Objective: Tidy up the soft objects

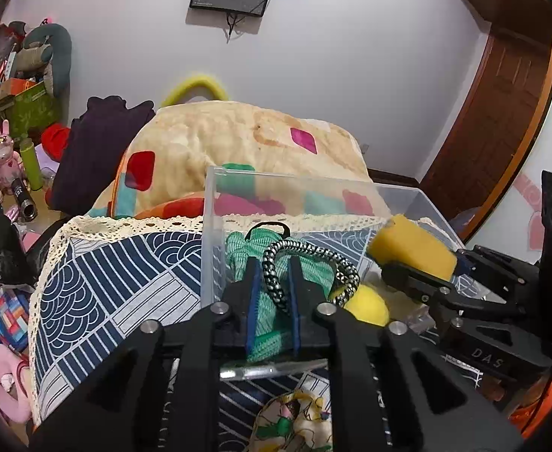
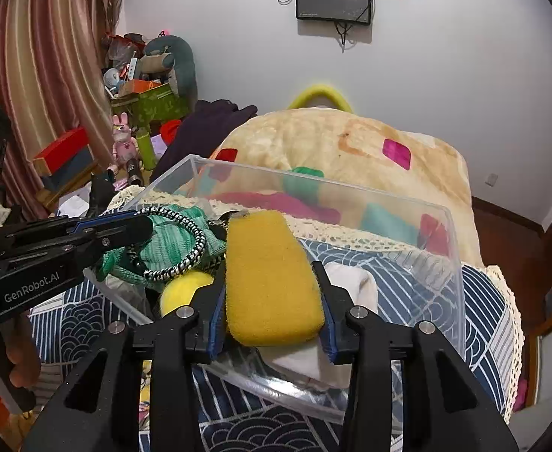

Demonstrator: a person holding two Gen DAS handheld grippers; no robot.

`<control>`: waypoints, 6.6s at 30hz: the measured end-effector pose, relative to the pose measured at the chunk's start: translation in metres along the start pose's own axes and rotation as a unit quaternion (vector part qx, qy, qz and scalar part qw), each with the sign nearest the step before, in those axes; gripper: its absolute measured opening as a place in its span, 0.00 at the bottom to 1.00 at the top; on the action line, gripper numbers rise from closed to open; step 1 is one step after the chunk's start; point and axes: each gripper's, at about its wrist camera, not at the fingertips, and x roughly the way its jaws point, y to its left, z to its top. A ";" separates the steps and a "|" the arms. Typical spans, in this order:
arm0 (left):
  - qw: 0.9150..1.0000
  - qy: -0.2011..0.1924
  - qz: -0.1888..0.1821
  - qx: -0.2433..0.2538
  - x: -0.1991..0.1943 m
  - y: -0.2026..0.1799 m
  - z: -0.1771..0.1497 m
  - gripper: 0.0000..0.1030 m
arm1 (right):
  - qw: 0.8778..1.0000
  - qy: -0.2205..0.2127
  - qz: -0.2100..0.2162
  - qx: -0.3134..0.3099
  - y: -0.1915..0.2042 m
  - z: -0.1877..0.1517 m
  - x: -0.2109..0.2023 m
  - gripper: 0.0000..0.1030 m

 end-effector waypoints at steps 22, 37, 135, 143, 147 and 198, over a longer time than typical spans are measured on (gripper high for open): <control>0.996 -0.067 0.020 0.059 -0.085 -0.027 -0.021 0.76 | 0.994 -0.110 -0.002 -0.008 0.016 -0.011 -0.084 0.67; 0.997 -0.019 0.030 0.070 -0.103 -0.021 -0.094 0.84 | 0.997 -0.073 0.012 -0.005 0.033 -0.070 -0.088 0.74; 0.996 -0.045 -0.035 0.062 -0.023 -0.065 -0.004 0.16 | 0.989 -0.086 -0.116 -0.028 -0.026 -0.031 -0.057 0.26; 0.998 -0.008 -0.028 0.062 0.009 -0.066 -0.007 0.16 | 0.993 -0.066 -0.093 -0.027 -0.027 -0.028 -0.043 0.26; 0.998 -0.006 -0.025 0.066 0.011 -0.068 -0.007 0.24 | 0.994 -0.058 -0.087 -0.029 -0.024 -0.028 -0.036 0.27; 0.977 -0.188 -0.015 0.094 -0.187 -0.080 -0.082 0.86 | 0.972 -0.226 -0.045 0.045 0.012 -0.068 -0.171 0.97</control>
